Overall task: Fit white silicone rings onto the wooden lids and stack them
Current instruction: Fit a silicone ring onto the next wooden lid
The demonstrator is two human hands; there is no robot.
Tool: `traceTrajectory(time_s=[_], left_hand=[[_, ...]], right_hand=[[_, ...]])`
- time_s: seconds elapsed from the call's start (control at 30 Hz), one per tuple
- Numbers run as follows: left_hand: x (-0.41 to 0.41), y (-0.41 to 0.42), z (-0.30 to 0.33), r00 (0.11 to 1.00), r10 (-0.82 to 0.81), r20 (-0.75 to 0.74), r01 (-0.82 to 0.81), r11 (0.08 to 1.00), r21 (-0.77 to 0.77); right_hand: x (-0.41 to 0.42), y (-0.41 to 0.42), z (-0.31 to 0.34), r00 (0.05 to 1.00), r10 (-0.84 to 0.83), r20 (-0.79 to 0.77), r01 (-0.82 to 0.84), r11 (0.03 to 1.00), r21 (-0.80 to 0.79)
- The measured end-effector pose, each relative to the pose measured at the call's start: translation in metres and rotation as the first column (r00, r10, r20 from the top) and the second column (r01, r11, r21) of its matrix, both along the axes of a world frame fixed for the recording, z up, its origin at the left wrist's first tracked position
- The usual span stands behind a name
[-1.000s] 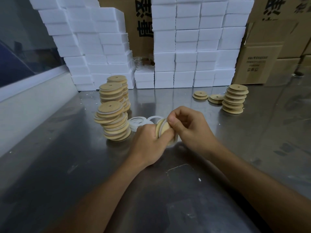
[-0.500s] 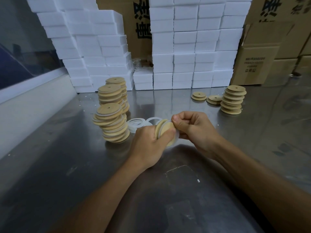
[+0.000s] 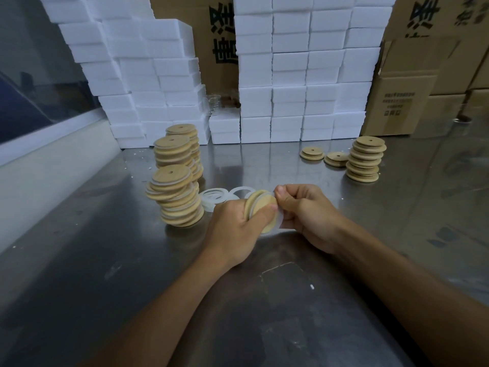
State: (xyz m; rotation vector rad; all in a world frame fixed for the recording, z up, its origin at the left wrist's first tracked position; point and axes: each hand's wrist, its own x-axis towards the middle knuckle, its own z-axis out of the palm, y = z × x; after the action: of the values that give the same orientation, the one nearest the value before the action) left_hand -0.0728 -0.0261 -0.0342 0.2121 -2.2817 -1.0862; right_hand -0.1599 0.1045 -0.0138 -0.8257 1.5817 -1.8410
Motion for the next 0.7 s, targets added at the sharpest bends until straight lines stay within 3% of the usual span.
traceTrajectory(time_s=[0.07, 0.23, 0.37, 0.5, 0.7], left_hand=[[0.0002, -0.0011, 0.0, 1.0, 0.011, -0.003, -0.011, 1.0, 0.002], [0.0015, -0.0035, 0.0001, 0.998, 0.006, 0.067, -0.004, 0.999, -0.039], [0.001, -0.0033, -0.0019, 0.994, 0.025, 0.108, -0.019, 0.998, -0.062], [0.0005, -0.0044, -0.0033, 0.993, -0.016, 0.117, 0.02, 0.999, -0.034], [0.0009, -0.0046, -0.0022, 0.994, -0.062, 0.094, 0.06, 0.998, 0.016]], right_hand=[[-0.0001, -0.0012, 0.0002, 0.998, -0.043, -0.038, 0.042, 0.999, -0.022], [0.0009, 0.0008, 0.0041, 0.936, -0.108, -0.335, 0.109, 0.994, -0.015], [0.0029, 0.0014, 0.0051, 0.902, -0.09, -0.423, 0.093, 0.996, -0.012], [0.0001, 0.0037, 0.0054, 0.933, -0.028, -0.36, 0.036, 0.999, 0.015], [-0.0044, 0.0047, 0.0021, 0.995, -0.01, -0.096, 0.009, 1.0, -0.011]])
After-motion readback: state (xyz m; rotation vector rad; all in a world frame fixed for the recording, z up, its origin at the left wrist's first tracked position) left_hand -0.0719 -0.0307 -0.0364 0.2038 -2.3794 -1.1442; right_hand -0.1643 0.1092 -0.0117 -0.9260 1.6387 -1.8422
